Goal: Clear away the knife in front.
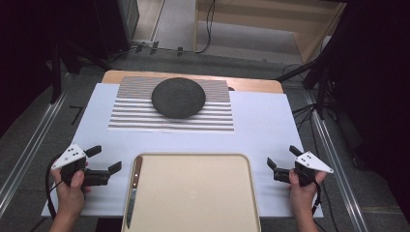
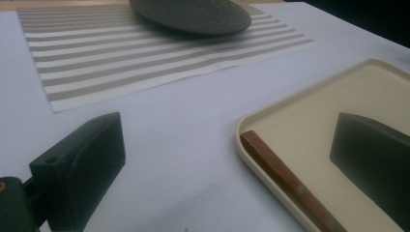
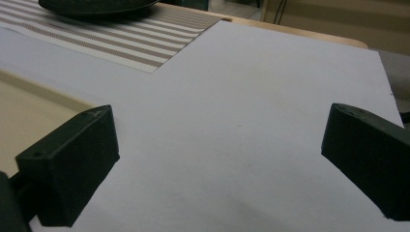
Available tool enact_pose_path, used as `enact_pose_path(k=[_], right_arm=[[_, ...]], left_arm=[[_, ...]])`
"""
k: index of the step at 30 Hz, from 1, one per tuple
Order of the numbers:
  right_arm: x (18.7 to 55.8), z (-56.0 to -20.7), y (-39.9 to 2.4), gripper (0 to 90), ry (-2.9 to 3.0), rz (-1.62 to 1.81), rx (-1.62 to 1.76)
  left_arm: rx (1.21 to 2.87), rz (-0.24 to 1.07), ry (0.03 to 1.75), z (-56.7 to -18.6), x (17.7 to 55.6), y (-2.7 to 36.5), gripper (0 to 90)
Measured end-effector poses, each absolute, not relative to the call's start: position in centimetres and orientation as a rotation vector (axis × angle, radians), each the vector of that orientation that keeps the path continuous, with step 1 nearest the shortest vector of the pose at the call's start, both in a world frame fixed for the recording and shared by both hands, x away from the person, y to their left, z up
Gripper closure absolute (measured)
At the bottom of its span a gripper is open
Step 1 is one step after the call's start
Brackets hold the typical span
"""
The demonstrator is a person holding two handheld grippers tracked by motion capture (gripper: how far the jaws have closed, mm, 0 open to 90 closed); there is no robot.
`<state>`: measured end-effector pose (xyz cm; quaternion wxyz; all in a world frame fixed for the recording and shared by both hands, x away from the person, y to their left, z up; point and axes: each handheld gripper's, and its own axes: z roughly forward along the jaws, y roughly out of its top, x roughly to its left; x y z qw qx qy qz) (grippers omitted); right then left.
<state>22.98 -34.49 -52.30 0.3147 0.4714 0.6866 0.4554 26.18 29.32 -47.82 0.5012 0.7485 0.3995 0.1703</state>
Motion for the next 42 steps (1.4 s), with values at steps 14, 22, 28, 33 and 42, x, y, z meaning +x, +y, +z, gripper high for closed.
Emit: enact_pose_path(k=[14, 22, 28, 33, 42], right_arm=[[23.0, -52.3, -34.5, 0.0, 1.81, 1.204, 1.242], [23.0, -52.3, -34.5, 0.0, 1.811, 1.205, 1.242], [23.0, -52.3, -34.5, 0.0, 1.813, 1.206, 1.24], [23.0, -52.3, -34.5, 0.0, 1.813, 1.206, 1.242], [23.0, -52.3, -34.5, 0.0, 1.81, 1.211, 1.246]], left_arm=[[1.773, 0.483, 1.046, -48.1, 26.7, 32.5, 0.0], [1.761, 0.504, 1.079, -48.3, 26.8, 34.1, 0.0], [1.751, 0.521, 1.091, -48.4, 26.9, 35.1, 0.0], [1.73, 0.527, 1.105, -48.6, 26.9, 35.7, 0.0], [1.733, 0.523, 1.073, -49.3, 26.9, 35.4, 0.0]])
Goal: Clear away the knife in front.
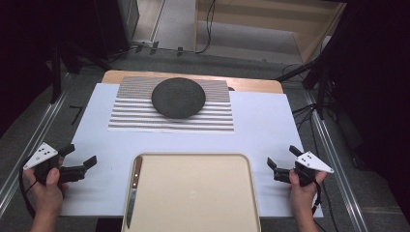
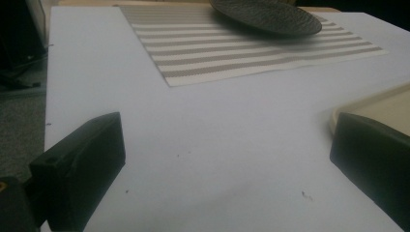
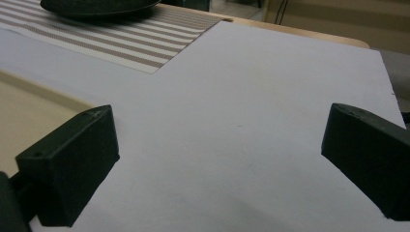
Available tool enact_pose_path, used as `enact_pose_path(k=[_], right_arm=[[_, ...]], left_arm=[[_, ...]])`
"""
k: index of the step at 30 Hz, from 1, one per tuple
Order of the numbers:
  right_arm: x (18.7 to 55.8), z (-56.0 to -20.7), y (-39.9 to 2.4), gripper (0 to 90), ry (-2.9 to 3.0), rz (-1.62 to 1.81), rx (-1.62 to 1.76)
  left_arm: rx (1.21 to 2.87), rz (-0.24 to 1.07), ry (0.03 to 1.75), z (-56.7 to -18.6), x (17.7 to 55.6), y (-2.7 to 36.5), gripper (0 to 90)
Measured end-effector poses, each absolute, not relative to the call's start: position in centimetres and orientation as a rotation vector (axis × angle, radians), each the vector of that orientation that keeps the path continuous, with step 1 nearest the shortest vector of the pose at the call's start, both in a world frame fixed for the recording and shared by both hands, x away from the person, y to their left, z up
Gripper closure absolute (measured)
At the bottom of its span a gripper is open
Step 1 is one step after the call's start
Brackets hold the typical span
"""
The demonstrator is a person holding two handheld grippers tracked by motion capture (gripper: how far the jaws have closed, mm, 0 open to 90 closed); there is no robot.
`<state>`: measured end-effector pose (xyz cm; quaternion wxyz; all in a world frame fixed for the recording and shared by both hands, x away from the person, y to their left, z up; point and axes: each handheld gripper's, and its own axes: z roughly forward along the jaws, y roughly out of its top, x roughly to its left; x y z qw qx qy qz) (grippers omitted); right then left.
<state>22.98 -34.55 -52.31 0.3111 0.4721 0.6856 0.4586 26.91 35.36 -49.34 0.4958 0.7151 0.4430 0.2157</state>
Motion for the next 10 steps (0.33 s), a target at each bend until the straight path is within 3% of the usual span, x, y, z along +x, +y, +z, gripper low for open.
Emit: enact_pose_path(k=[10], right_arm=[[22.99, -52.31, -34.54, 0.0, 1.809, 1.207, 1.246]], left_arm=[[1.684, 0.509, 1.062, -49.39, 26.71, 35.77, 0.0]])
